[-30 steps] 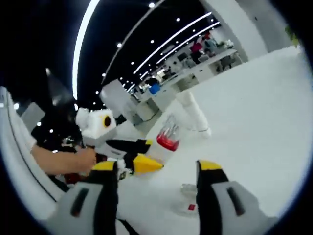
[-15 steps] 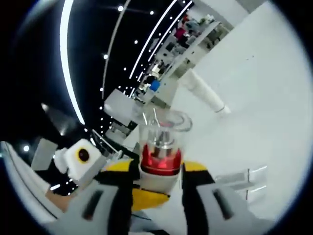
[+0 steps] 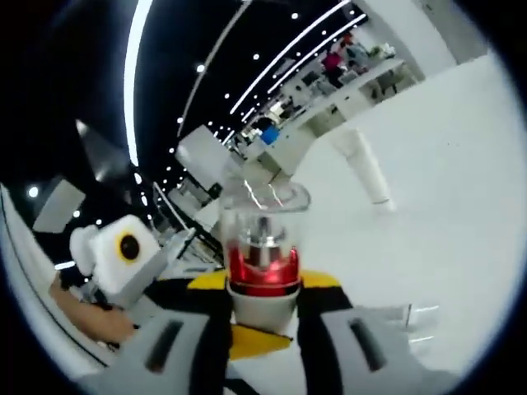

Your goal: Arrange the skincare products in the storage area until every visible bottle or jar stands upright without overlapping.

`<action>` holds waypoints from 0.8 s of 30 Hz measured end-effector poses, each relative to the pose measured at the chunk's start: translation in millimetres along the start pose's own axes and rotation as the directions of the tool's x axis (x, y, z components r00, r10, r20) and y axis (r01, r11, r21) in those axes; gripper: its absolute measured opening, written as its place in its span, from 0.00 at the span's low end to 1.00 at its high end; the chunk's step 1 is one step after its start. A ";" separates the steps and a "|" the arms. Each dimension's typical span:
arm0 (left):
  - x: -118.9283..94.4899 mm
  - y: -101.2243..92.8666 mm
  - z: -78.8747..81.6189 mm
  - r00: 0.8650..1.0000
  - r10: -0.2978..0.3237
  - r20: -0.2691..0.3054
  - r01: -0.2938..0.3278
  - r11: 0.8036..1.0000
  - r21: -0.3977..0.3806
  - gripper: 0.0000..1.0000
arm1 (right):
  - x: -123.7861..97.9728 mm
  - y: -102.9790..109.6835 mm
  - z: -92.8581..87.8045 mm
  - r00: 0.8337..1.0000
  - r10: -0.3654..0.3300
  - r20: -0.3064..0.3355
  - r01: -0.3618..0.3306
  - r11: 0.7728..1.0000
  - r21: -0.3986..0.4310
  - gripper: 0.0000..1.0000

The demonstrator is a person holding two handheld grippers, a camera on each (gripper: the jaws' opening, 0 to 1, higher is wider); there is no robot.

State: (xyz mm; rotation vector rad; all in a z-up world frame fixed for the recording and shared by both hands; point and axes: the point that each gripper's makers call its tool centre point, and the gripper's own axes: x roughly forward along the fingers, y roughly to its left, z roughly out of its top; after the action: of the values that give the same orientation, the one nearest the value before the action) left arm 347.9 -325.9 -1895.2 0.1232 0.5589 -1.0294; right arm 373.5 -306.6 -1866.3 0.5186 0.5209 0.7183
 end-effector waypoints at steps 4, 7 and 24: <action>-9.7 0.3 -0.5 0.999 0.004 0.033 -0.004 1.000 0.010 0.29 | 2.7 11.7 -3.1 0.999 0.028 -0.030 -0.029 0.998 -0.059 0.27; -17.2 0.4 -3.8 0.999 -0.001 0.042 0.001 1.000 0.009 0.29 | 6.5 20.9 -7.9 0.997 0.042 -0.069 -0.051 0.990 -0.130 0.27; -55.4 27.2 -39.8 0.997 -0.071 -0.033 0.071 0.997 0.022 0.38 | 30.6 35.4 -23.7 0.978 0.110 -0.176 -0.165 0.926 -0.339 0.27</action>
State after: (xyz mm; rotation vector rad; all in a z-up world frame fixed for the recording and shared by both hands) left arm 333.9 -254.7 -1906.1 0.1408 0.5839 -1.1046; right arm 361.9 -255.6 -1870.9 0.1643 0.4881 0.9704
